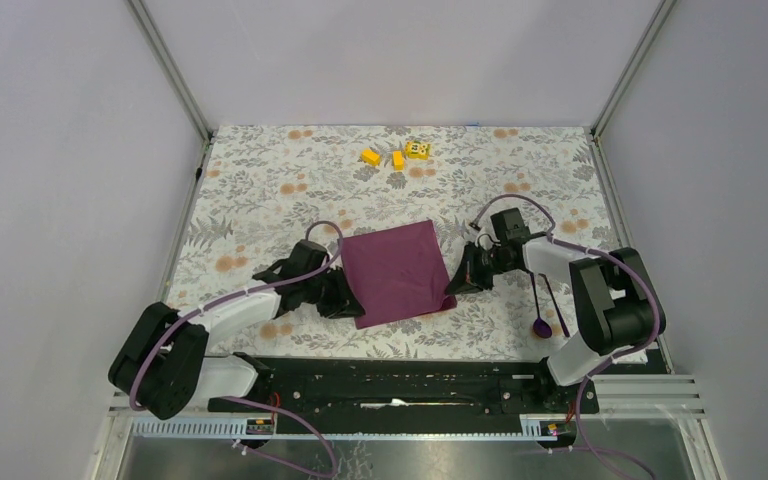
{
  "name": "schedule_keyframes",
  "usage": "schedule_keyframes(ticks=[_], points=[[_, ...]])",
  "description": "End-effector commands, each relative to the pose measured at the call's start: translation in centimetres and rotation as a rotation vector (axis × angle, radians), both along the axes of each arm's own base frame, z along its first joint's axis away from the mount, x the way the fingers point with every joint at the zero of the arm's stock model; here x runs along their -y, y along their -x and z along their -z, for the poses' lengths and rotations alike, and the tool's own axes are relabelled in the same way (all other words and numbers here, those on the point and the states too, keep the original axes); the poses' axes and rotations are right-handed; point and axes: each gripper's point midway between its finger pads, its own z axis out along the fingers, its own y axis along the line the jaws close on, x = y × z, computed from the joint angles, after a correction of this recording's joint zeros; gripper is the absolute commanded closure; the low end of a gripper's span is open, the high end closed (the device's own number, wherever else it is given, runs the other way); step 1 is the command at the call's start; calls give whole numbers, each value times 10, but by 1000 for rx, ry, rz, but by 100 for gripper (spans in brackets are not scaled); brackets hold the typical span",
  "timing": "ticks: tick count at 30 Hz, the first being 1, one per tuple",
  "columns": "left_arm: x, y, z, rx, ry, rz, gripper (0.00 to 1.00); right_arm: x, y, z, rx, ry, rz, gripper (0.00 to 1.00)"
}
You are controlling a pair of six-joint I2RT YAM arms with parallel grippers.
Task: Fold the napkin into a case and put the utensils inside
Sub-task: Pick up the top corner of the square-folded napkin from the center of the board, then fold the top corner of the square-folded napkin at the center of the board.
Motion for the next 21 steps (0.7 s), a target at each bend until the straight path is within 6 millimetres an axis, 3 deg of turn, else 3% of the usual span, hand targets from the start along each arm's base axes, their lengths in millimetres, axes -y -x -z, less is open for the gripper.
schedule_keyframes(ticks=[1,5,9,21], points=[[-3,5,11,3,-4,-2,82,-19,-11,-24,52,-39,-40,100],[-6,8,10,10,-4,-14,82,-42,-15,-28,60,-53,-84,100],[-8,10,12,9,-6,-23,82,-76,-26,-30,80,-91,-138,100],[-18,19,35,-21,-47,-41,85,-202,-97,-44,129,-310,-184,100]])
